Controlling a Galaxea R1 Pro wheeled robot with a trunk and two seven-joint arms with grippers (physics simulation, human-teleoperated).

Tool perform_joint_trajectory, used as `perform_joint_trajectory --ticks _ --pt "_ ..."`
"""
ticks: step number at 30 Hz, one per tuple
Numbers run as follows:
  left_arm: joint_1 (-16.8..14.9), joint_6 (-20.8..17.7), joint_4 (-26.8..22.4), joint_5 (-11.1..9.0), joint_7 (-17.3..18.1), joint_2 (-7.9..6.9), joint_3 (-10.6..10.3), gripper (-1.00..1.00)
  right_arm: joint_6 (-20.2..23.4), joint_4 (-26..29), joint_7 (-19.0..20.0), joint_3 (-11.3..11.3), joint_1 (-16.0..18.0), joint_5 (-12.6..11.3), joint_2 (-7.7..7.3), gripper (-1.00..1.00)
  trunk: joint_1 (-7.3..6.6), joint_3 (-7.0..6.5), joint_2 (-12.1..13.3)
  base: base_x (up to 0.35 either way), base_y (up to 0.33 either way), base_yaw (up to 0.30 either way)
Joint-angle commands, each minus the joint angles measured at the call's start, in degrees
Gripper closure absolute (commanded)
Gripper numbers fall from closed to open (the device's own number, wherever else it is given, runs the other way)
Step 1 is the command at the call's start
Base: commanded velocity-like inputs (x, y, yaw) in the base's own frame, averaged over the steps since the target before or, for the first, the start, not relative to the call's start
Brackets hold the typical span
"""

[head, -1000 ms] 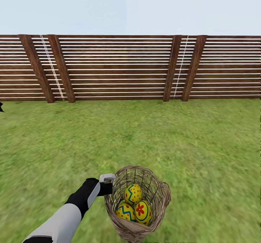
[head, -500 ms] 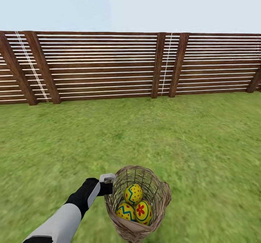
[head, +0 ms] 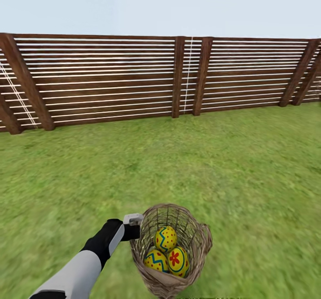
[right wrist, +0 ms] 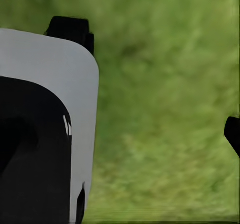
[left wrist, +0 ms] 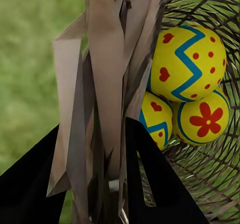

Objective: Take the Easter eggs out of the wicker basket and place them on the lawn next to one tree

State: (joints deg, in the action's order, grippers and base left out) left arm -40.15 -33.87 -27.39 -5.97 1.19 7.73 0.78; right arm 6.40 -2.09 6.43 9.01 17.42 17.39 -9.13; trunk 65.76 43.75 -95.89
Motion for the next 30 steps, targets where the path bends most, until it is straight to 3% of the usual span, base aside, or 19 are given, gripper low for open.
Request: perform_joint_trajectory --ticks 1,30 --pt "-0.01 -0.32 -0.12 -0.89 -0.14 0.01 0.1 1.0 0.1 -0.09 0.13 0.48 0.07 0.55 -0.02 -1.0 -0.01 0.11 -0.02 0.0 0.0 -0.227" --pt "-0.01 -0.67 -1.26 -0.96 -0.14 0.01 0.1 1.0 0.08 -0.45 0.38 0.46 0.07 0.67 -0.01 -1.0 -0.01 0.62 -0.02 0.0 0.0 -0.277"
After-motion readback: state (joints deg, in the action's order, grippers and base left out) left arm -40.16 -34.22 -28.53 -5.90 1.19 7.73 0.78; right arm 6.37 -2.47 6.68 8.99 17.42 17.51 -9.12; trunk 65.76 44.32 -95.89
